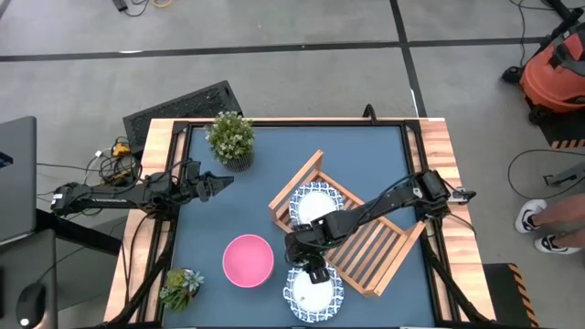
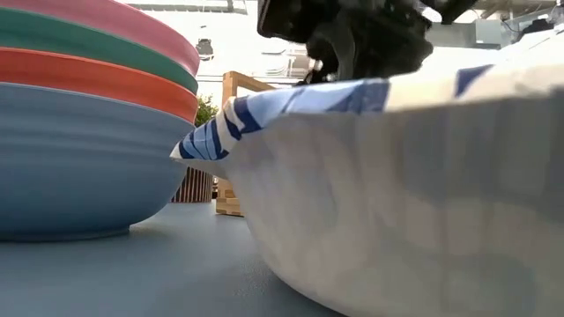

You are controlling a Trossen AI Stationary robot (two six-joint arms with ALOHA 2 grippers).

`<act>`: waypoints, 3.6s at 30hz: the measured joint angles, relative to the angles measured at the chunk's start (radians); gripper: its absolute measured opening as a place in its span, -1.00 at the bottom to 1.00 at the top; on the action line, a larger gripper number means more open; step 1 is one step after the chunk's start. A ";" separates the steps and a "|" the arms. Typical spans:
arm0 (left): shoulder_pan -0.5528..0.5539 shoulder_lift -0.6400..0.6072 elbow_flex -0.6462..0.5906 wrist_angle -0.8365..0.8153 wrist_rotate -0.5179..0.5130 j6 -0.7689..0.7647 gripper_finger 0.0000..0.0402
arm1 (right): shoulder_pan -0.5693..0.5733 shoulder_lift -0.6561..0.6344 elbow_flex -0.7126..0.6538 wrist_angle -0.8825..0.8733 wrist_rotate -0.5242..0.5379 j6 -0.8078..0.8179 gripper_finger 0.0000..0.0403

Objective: Place and stack bowls onto a shelf
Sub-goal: Stack the blue patterned bowl on the top of the blue patterned bowl on the shelf

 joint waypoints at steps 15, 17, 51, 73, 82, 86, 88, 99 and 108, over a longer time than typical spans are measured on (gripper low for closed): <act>0.000 0.000 0.000 -0.025 0.025 0.010 -0.44 | 0.000 0.000 -0.054 0.076 -0.007 0.081 0.07; 0.000 0.000 0.000 -0.025 0.025 0.010 -0.44 | -0.001 0.000 -0.054 0.074 0.003 0.083 0.05; 0.000 0.000 0.000 -0.041 0.026 -0.068 -0.44 | 0.005 -0.057 0.025 -0.059 -0.039 0.142 -0.91; 0.000 0.000 0.000 -0.049 0.014 -0.060 -0.44 | -0.175 -0.536 0.024 -0.394 0.290 0.104 -0.91; 0.000 0.000 0.000 -0.060 -0.036 -0.058 -0.44 | -0.412 -0.641 -0.086 -0.401 0.278 0.066 -0.91; 0.000 0.000 0.000 -0.063 -0.047 -0.041 -0.44 | -0.486 -0.749 -0.228 -0.271 0.230 0.127 -0.91; 0.000 0.000 0.000 -0.060 -0.050 -0.039 -0.44 | -0.511 -0.800 -0.295 -0.202 0.212 0.177 -0.91; 0.000 0.000 0.000 -0.061 -0.105 -0.032 -0.44 | -0.548 -0.883 -0.494 -0.072 0.206 0.466 -0.91; 0.000 0.000 0.000 -0.068 -0.116 -0.014 -0.44 | -0.534 -0.811 -0.517 -0.039 0.203 0.507 -0.89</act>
